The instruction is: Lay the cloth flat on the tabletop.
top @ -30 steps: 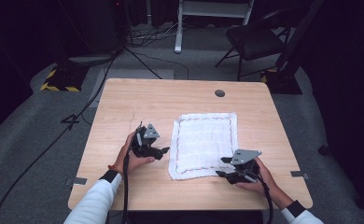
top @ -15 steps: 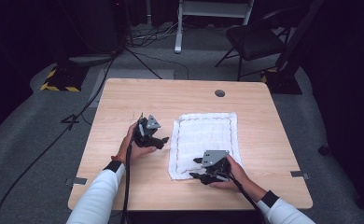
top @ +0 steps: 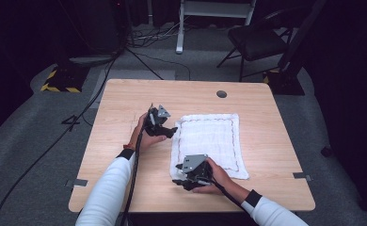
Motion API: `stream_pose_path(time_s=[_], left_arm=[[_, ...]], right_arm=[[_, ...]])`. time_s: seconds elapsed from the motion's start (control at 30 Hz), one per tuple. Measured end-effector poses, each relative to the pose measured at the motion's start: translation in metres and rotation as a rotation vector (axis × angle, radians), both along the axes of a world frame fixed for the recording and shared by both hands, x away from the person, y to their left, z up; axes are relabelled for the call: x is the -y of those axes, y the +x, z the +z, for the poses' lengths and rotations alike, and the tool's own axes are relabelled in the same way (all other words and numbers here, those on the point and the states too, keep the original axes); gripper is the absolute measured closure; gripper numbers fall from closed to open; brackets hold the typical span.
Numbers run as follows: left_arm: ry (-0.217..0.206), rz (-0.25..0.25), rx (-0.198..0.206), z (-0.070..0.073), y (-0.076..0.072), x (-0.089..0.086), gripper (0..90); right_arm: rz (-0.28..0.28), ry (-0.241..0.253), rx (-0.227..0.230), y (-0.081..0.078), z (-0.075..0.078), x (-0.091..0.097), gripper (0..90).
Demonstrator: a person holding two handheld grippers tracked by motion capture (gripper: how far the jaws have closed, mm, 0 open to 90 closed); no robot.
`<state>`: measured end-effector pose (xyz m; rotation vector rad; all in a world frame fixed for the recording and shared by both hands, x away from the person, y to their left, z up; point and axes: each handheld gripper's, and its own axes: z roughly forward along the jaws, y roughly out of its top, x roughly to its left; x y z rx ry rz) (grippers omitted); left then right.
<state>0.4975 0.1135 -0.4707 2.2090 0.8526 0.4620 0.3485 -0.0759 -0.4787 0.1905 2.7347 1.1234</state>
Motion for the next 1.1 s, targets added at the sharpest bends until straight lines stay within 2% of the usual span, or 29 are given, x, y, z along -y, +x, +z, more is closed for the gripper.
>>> stream_pose_path(time_s=[0.2, 0.37, 0.47, 0.53, 0.63, 0.67, 0.77, 0.87, 1.0, 1.1], left_arm=[[-0.006, 0.001, -0.014, -0.006, 0.017, 0.018, 22.1], [0.000, 0.030, -0.032, -0.016, 0.032, 0.033, 22.2], [0.011, 0.067, -0.059, -0.025, 0.040, 0.038, 22.8], [-0.009, 0.075, -0.075, -0.028, 0.044, 0.038, 23.1], [-0.067, 0.064, -0.099, -0.030, 0.048, 0.034, 33.9], [-0.072, 0.053, -0.094, -0.030, 0.048, 0.033, 38.6], [-0.085, 0.016, -0.110, -0.029, 0.048, 0.032, 56.1], [-0.071, -0.021, -0.114, -0.027, 0.048, 0.033, 70.6], [-0.072, -0.029, -0.112, -0.025, 0.048, 0.032, 81.9], [-0.067, -0.027, -0.113, -0.022, 0.047, 0.026, 86.4]], right_arm=[[-0.011, -0.035, -0.004, -0.001, -0.010, -0.012, 48.7], [-0.058, -0.037, 0.005, 0.003, -0.013, -0.010, 51.6], [-0.090, -0.031, 0.001, 0.006, -0.013, -0.007, 58.2], [-0.090, -0.030, 0.000, 0.006, -0.013, -0.007, 65.6], [-0.089, -0.031, -0.001, 0.005, -0.013, -0.007, 73.4], [-0.095, -0.030, -0.003, 0.005, -0.013, -0.008, 75.4], [-0.104, -0.033, 0.003, 0.006, -0.013, -0.008, 80.4], [-0.117, -0.027, -0.002, 0.007, -0.014, -0.007, 83.4], [-0.120, -0.018, -0.020, 0.009, -0.014, -0.007, 84.7], [-0.114, -0.018, -0.017, 0.008, -0.014, -0.006, 85.1]])
